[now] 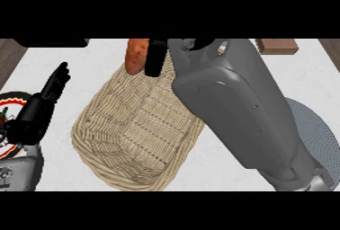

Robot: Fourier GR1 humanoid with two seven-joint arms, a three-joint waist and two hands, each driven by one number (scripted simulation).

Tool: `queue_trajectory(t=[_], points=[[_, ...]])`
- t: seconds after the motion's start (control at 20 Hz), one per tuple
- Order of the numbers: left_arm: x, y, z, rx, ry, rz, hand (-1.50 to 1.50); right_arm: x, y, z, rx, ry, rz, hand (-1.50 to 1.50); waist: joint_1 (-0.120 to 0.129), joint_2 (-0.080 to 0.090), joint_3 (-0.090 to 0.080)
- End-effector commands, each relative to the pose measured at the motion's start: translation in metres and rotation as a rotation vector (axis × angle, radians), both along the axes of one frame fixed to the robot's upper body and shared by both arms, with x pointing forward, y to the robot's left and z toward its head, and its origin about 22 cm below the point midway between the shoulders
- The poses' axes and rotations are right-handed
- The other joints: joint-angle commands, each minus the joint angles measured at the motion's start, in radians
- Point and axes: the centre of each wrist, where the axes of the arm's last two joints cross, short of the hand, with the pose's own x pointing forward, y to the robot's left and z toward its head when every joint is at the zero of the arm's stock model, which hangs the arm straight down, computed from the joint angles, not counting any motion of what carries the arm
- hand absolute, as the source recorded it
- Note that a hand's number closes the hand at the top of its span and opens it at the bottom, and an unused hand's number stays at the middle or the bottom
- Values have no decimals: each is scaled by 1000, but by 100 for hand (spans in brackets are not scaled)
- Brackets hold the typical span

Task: Pick the sweet potato from the placemat and place it in the basket

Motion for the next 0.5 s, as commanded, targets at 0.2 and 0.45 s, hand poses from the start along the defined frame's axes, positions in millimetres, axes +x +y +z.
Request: queue_trajectory(t=[0.2,0.45], points=[[-12,-8,-4,-6,3,-12,0,-9,6,-1,42,144,-77,-150,10,1,1],[-1,-5,-3,7,6,2,0,-3,-14,18,329,-12,-131,-150,3,5,1]])
